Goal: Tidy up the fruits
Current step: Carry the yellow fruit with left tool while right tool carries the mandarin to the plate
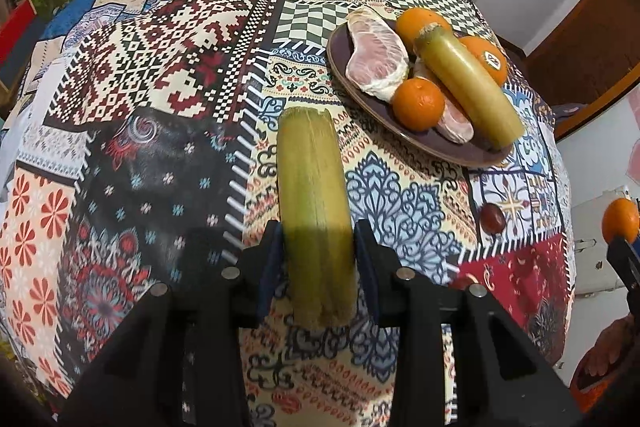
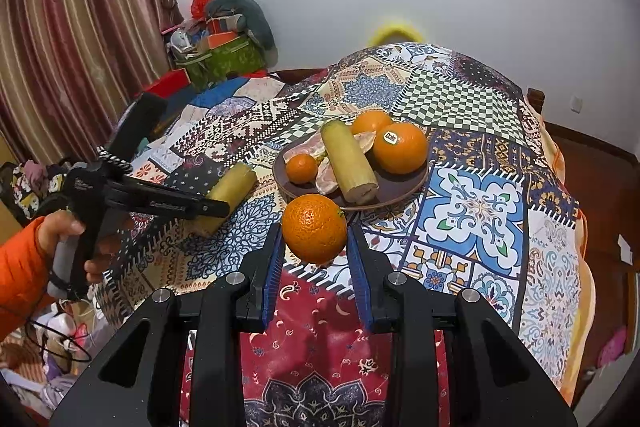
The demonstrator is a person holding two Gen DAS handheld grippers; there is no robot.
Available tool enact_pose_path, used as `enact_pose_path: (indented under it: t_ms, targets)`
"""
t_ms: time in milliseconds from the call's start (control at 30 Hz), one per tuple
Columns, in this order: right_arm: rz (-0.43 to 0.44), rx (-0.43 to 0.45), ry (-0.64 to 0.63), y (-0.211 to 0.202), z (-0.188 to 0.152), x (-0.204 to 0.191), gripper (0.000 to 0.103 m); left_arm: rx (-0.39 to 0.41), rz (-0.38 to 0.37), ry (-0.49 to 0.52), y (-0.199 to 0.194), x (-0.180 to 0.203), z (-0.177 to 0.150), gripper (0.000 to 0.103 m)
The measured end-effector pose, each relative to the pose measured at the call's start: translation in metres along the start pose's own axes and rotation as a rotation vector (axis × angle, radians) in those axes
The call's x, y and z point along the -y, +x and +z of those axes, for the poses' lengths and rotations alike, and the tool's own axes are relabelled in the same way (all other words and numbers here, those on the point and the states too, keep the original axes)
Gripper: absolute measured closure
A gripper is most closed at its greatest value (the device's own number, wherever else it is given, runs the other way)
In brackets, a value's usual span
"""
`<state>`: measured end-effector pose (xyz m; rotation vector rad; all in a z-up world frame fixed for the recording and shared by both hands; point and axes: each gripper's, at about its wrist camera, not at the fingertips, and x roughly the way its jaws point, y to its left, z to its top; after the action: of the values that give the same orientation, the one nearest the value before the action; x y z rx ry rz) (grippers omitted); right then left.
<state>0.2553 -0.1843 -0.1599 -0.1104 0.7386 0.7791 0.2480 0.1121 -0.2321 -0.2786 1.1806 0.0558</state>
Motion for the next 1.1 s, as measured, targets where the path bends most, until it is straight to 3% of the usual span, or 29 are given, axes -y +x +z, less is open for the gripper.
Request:
enact_pose_path:
  t_ms: [500, 933, 1100]
  targets:
    - [-0.032, -0.011, 0.029, 0.004, -0.003, 0.015, 0.074, 0.052, 0.022, 0.029, 0.012, 0.002, 0.011, 0.066]
    - [-0.044, -0.003, 0.035, 0.011, 0.005, 0.021, 0.074, 0.177, 0.043, 0.087, -0.034, 0.010, 0.007, 0.067]
    - [-0.050, 0.001, 0.033, 0.016, 0.009, 0.025, 0.074, 0.225, 0.015, 0.111, -0.047, 0.017, 0.015, 0.067]
